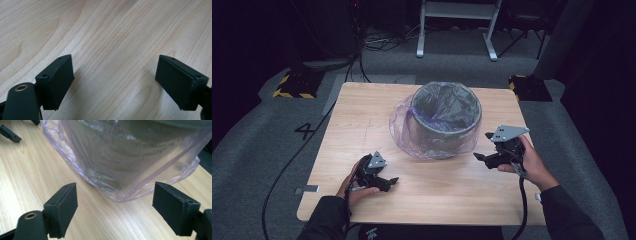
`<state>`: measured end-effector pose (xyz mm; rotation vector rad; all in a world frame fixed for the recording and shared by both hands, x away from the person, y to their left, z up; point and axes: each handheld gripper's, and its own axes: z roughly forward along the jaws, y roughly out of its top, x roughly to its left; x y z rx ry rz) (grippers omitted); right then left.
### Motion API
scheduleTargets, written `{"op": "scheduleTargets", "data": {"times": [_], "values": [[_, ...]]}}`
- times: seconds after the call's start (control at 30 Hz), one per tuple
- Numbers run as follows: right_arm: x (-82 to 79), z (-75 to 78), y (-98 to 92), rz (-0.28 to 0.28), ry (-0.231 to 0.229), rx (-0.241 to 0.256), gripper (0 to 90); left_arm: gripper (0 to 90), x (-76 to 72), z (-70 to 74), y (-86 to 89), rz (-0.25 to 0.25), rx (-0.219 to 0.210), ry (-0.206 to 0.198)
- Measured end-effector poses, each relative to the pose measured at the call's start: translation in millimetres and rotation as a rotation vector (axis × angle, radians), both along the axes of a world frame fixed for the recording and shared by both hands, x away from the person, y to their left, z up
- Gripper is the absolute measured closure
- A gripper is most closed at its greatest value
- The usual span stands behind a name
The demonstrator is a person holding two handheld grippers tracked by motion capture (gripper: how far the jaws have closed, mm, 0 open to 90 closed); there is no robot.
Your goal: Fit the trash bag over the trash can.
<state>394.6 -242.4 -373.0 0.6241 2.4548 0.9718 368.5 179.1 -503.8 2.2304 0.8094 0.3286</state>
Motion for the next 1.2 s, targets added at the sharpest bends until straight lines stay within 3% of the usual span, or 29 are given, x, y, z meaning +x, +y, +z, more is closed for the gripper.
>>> {"op": "scheduleTargets", "data": {"times": [0.87,1.2], "values": [[-1.4,-37.1,-8.9,-0.043,0.072,-0.089,21.6,14.6,0.0,0.0,0.0,0.000,0.000,-0.001],[-4.7,-50.0,-14.9,-0.054,0.099,-0.088,21.5,14.6,0.0,0.0,0.0,0.000,0.001,0.000]]}}
